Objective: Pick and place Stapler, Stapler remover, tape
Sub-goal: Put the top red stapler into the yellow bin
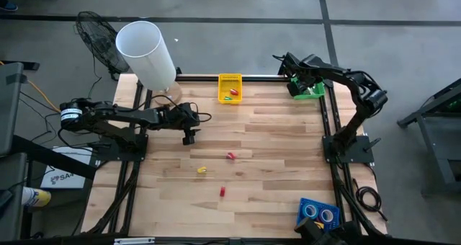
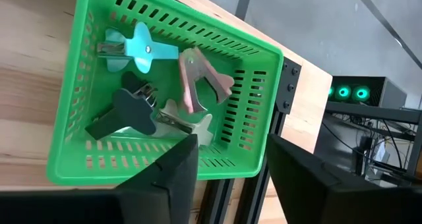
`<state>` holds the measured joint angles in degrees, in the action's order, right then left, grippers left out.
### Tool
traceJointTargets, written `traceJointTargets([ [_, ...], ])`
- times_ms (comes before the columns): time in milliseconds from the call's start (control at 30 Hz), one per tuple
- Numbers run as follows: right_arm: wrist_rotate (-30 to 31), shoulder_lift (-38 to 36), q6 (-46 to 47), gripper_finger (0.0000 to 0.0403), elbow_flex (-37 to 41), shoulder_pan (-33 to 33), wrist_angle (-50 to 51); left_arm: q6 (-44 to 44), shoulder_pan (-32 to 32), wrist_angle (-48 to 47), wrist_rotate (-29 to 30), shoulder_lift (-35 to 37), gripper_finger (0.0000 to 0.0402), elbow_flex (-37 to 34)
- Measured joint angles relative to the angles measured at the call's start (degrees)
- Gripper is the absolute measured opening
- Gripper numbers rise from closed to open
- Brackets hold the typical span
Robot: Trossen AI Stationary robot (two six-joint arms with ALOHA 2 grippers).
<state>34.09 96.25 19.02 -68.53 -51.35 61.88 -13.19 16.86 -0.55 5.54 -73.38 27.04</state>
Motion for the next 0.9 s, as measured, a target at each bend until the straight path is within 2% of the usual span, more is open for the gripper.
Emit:
traceJointTargets([
  [400, 1.34, -2.54, -0.04, 0.0179, 0.00, 1.92, -0.39, 0.00, 0.01, 0.01, 0.20, 0.00, 0.0202, 0.00],
  [900, -0.07, -12.75, -1.06, 0.0179, 0.00, 15.02, -5.89, 0.00, 0.02, 0.32, 0.13, 0.00, 0.0202, -0.01],
])
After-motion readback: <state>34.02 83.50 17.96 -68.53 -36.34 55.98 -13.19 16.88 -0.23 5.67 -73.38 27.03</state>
